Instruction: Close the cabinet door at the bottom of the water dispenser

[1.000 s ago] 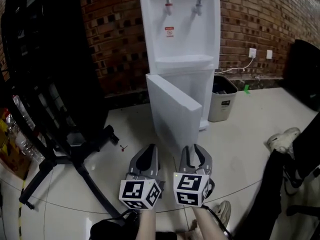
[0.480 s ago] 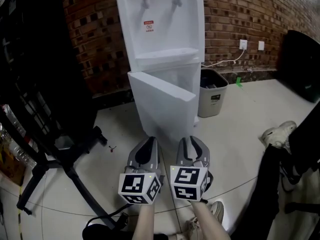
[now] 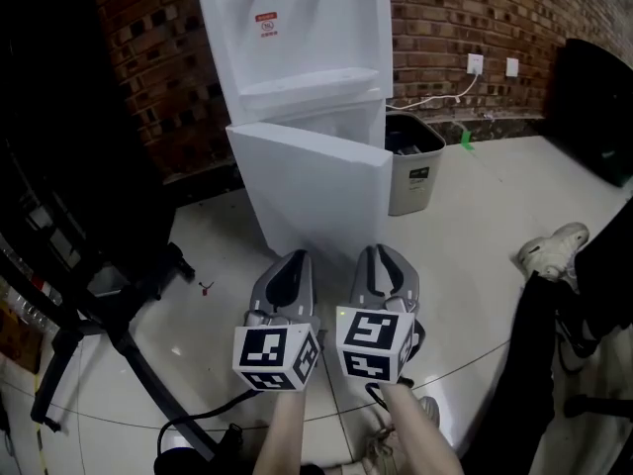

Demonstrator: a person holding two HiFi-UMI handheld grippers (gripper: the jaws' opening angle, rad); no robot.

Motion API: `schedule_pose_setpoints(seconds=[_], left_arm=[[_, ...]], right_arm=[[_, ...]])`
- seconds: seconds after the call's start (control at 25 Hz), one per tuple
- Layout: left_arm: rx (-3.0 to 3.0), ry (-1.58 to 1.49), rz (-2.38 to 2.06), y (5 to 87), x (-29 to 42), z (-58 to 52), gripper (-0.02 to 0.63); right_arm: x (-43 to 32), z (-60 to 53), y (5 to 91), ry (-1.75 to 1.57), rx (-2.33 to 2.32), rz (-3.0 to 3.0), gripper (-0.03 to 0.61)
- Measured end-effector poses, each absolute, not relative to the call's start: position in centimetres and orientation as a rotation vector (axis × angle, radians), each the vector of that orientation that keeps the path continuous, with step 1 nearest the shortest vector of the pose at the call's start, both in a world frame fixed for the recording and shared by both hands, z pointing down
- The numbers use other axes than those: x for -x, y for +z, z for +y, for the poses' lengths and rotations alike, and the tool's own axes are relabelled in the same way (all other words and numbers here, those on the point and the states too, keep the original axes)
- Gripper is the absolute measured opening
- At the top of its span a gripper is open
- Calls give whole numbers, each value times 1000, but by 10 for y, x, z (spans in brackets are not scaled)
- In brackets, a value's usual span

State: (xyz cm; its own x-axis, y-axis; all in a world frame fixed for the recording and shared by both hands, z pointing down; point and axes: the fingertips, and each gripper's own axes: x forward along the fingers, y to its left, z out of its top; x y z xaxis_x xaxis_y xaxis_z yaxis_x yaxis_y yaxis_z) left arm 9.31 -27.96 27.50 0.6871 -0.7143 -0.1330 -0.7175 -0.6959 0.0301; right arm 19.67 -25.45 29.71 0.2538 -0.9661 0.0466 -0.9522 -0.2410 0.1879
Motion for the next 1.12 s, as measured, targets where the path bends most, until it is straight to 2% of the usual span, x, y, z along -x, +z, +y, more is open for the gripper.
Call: schedule_pose_setpoints(seconds=[1.12], left_arm=[[2903,128,1148,315,-171,-344,28]], right_arm=[[-296,-346,298,-151,-2388,-1759,14]])
